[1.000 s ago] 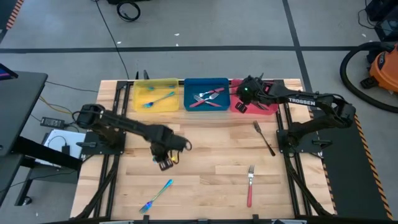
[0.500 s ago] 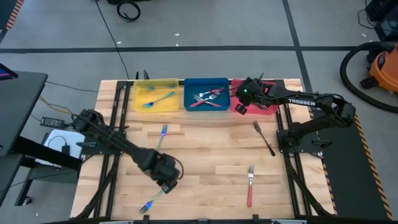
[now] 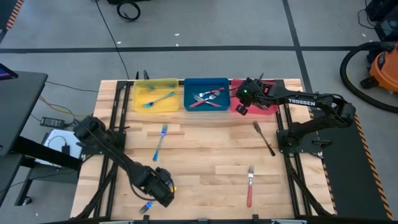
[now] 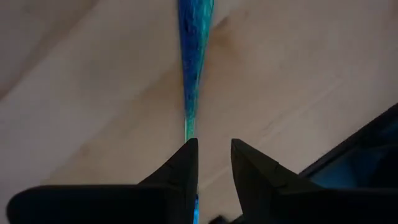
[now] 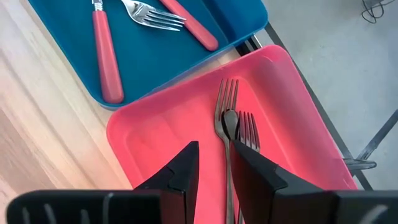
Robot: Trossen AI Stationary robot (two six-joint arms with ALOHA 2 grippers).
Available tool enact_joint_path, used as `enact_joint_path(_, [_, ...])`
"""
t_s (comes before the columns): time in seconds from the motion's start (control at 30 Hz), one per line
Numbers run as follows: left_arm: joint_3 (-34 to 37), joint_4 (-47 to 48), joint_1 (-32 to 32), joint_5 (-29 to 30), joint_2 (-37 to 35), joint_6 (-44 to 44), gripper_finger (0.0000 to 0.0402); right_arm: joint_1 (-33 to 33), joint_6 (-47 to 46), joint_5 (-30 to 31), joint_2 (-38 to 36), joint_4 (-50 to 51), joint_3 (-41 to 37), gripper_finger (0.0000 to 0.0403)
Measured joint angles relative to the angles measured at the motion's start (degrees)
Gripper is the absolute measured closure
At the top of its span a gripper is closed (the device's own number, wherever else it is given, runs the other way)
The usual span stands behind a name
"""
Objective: Sort silverware by color (type)
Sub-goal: Put the blue fork into the yellow bin
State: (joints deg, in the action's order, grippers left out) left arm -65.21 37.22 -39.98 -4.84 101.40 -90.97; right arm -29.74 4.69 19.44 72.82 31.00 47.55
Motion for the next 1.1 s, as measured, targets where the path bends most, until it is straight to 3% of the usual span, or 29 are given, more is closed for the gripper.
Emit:
enact_joint_path(0.67, [-0.3, -0.6, -0.7, -3.8, 7.5, -1.5, 0.0308, 0.0, 0.0, -2.4, 0.0, 0.8, 0.0, 0.0304])
enact_joint_path(0.93, [-0.2, 0.2, -0.7, -3.7, 7.8, -1.4, 0.0389, 0.0, 0.0, -2.7, 0.0, 0.8, 0.0, 0.0304])
enact_joint_path(1.1, [-0.2, 0.1, -0.7, -3.6, 7.9, 0.4, 0.0392, 0.0, 0.0, -2.7, 0.0, 0.8, 0.0, 0.0304])
